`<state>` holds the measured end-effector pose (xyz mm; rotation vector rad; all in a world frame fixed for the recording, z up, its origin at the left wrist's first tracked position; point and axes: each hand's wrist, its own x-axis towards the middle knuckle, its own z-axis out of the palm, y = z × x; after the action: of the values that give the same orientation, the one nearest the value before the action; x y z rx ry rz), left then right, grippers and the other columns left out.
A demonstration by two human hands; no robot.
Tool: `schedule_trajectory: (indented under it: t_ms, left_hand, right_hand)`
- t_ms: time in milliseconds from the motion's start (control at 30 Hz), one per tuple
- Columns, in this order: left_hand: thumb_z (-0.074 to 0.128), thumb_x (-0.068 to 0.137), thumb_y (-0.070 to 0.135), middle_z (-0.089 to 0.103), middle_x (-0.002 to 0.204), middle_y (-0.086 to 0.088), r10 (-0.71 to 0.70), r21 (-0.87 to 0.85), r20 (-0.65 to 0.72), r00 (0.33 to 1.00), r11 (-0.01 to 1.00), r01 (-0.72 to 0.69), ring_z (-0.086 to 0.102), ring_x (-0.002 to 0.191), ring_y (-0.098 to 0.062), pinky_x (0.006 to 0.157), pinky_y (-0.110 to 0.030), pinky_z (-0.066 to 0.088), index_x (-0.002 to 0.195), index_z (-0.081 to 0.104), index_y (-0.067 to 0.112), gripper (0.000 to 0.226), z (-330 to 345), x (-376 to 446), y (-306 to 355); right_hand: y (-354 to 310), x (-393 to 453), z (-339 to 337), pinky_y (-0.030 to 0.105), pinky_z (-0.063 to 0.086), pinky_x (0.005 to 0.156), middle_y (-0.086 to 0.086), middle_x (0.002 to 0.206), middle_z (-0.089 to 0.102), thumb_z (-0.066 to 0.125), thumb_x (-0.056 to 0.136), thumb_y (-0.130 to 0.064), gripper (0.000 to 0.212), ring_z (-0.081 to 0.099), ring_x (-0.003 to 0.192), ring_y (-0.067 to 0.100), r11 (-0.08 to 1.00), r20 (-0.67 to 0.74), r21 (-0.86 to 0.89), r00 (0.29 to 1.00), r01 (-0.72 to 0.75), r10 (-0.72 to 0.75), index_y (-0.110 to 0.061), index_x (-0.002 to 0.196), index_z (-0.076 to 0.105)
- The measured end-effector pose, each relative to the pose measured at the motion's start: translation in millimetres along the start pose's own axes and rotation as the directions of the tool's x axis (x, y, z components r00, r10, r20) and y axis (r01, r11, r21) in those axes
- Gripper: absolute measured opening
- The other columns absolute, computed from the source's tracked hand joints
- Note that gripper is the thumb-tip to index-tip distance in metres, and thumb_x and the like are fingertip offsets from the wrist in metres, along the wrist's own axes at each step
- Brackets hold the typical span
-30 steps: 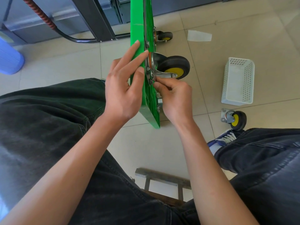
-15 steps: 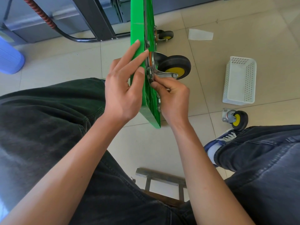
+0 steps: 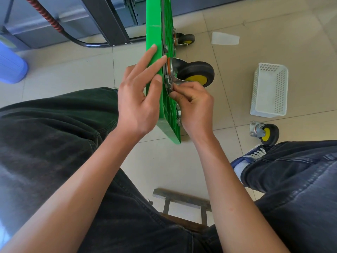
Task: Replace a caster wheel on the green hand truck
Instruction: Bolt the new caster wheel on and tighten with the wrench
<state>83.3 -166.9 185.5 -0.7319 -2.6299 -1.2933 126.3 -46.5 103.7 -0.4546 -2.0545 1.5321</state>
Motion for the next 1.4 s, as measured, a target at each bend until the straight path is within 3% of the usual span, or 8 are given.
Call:
schedule_trajectory:
  t_ms: [100, 333, 433, 633, 1000, 1167, 1333, 1400]
  left_hand:
    - [0.044, 0.102, 0.016, 0.050, 0.152, 0.002, 0.002, 0.005, 0.000, 1.000, 1.000, -0.002, 0.047, 0.125, -0.005, 0.101, -0.013, 0.036, 0.135, 0.064, 0.019, 0.039, -1, 0, 0]
    - [0.045, 0.102, 0.015, 0.050, 0.152, 0.001, 0.004, 0.003, 0.000, 1.000, 1.000, -0.004, 0.048, 0.126, -0.006, 0.100, -0.011, 0.036, 0.135, 0.064, 0.018, 0.039, -1, 0, 0]
    - [0.045, 0.102, 0.015, 0.050, 0.152, 0.002, -0.001, 0.004, 0.003, 1.000, 1.000, 0.001, 0.048, 0.126, -0.005, 0.100, -0.010, 0.035, 0.135, 0.064, 0.018, 0.039, -1, 0, 1]
    - [0.044, 0.101, 0.016, 0.050, 0.152, 0.002, -0.003, 0.001, 0.003, 1.000, 1.000, 0.003, 0.048, 0.126, -0.006, 0.100, -0.011, 0.036, 0.135, 0.064, 0.019, 0.039, -1, 0, 1]
    - [0.044, 0.102, 0.016, 0.050, 0.152, 0.004, -0.011, -0.006, 0.006, 1.000, 1.000, 0.011, 0.046, 0.127, -0.003, 0.102, -0.014, 0.037, 0.135, 0.064, 0.021, 0.039, -1, 0, 0]
    - [0.044, 0.101, 0.016, 0.050, 0.152, 0.004, -0.014, -0.004, -0.001, 1.000, 1.000, 0.014, 0.046, 0.125, 0.000, 0.100, -0.009, 0.035, 0.135, 0.064, 0.019, 0.039, -2, 0, 1]
    - [0.045, 0.101, 0.014, 0.051, 0.151, 0.004, -0.016, -0.002, -0.012, 1.000, 1.000, 0.016, 0.045, 0.125, 0.004, 0.102, -0.009, 0.035, 0.134, 0.065, 0.019, 0.039, -2, 0, 0]
    - [0.047, 0.100, 0.014, 0.051, 0.150, 0.004, -0.016, -0.012, -0.011, 1.000, 1.000, 0.016, 0.046, 0.126, 0.004, 0.104, -0.011, 0.036, 0.134, 0.065, 0.019, 0.039, -4, 1, 0]
  right_hand:
    - [5, 4, 0, 0.043, 0.058, 0.086, 0.005, 0.099, 0.072, 0.076, 0.086, -0.006, 0.021, 0.070, 0.094, 0.020, 1.000, 0.012, -0.001, 1.000, 0.013, -0.013, -0.004, 0.107, 0.079]
    - [0, -4, 4, 0.036, 0.058, 0.080, 0.002, 0.093, 0.073, 0.074, 0.089, -0.007, 0.017, 0.068, 0.087, 0.015, 1.000, -0.002, -0.017, 1.000, 0.006, -0.006, -0.006, 0.104, 0.080]
    - [-2, -5, 6, 0.041, 0.057, 0.076, 0.000, 0.089, 0.073, 0.072, 0.090, -0.009, 0.011, 0.068, 0.084, 0.016, 0.999, -0.012, -0.036, 1.000, -0.007, 0.007, -0.007, 0.097, 0.079]
    - [-2, -6, 6, 0.046, 0.057, 0.074, 0.001, 0.087, 0.074, 0.071, 0.091, -0.015, 0.010, 0.070, 0.082, 0.020, 0.999, -0.009, -0.028, 0.999, -0.042, 0.042, -0.009, 0.095, 0.078]
    - [-2, -7, 8, 0.041, 0.054, 0.067, 0.002, 0.082, 0.070, 0.070, 0.094, -0.018, 0.011, 0.066, 0.076, 0.019, 0.995, -0.007, -0.099, 1.000, -0.015, 0.014, -0.008, 0.090, 0.073]
    - [-16, -11, 8, 0.042, 0.050, 0.061, 0.001, 0.072, 0.067, 0.069, 0.096, -0.022, 0.022, 0.062, 0.068, 0.021, 0.989, 0.012, -0.115, 0.996, -0.091, 0.093, -0.006, 0.081, 0.067]
    - [-37, 1, -5, 0.035, 0.034, 0.051, -0.002, 0.059, 0.053, 0.067, 0.098, -0.031, 0.038, 0.047, 0.056, 0.017, 0.945, 0.146, -0.261, 0.959, -0.198, 0.242, -0.008, 0.070, 0.058]
    - [-43, 5, -9, 0.034, 0.034, 0.052, -0.001, 0.057, 0.051, 0.068, 0.098, -0.031, 0.040, 0.046, 0.056, 0.019, 0.932, 0.172, -0.285, 0.945, -0.223, 0.279, -0.009, 0.066, 0.056]
